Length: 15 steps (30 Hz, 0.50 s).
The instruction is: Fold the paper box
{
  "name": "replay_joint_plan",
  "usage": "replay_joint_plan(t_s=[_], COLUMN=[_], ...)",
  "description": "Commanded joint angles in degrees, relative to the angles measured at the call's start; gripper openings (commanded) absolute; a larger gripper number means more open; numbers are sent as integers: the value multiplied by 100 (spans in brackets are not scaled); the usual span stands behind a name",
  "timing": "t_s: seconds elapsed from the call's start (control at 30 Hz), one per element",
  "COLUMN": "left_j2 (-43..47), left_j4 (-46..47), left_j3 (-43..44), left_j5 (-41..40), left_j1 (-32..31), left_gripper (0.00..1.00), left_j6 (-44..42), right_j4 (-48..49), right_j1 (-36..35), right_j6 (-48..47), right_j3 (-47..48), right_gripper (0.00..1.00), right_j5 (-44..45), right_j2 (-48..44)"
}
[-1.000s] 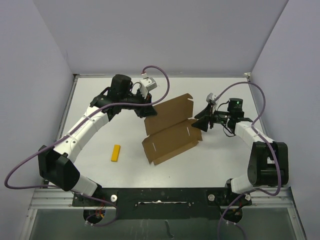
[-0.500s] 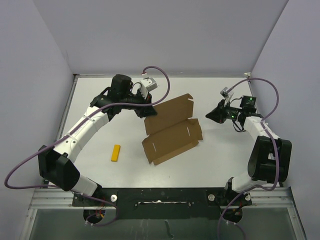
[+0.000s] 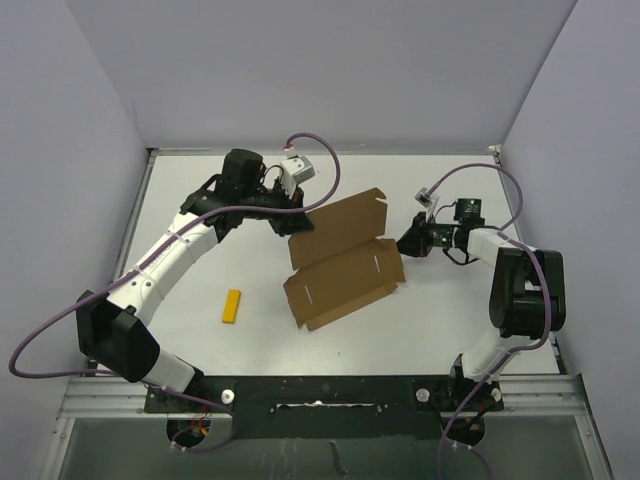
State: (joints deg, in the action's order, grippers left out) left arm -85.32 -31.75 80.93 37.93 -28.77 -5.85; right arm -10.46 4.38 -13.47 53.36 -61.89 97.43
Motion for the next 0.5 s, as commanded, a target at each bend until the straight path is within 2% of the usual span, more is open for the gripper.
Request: replay_joint_plan(t_s=[0.0, 0.17, 0.47], left_j2=[327, 353, 481], left_j4=[118, 108, 205], left_j3=[116, 98, -62], left_j5=[66, 63, 98], left_j1=[-14, -13, -14], left_gripper=[0, 0, 0], left_j6=[-166, -263, -568], right_j4=[-52, -345, -710], right_j1=[-101, -178, -223], right_j6=[-281, -558, -821], right_j3=[172, 240, 302], right_gripper=[16, 26, 37], right_j5=[-863, -1185, -1180], right_j2=[24, 22, -48])
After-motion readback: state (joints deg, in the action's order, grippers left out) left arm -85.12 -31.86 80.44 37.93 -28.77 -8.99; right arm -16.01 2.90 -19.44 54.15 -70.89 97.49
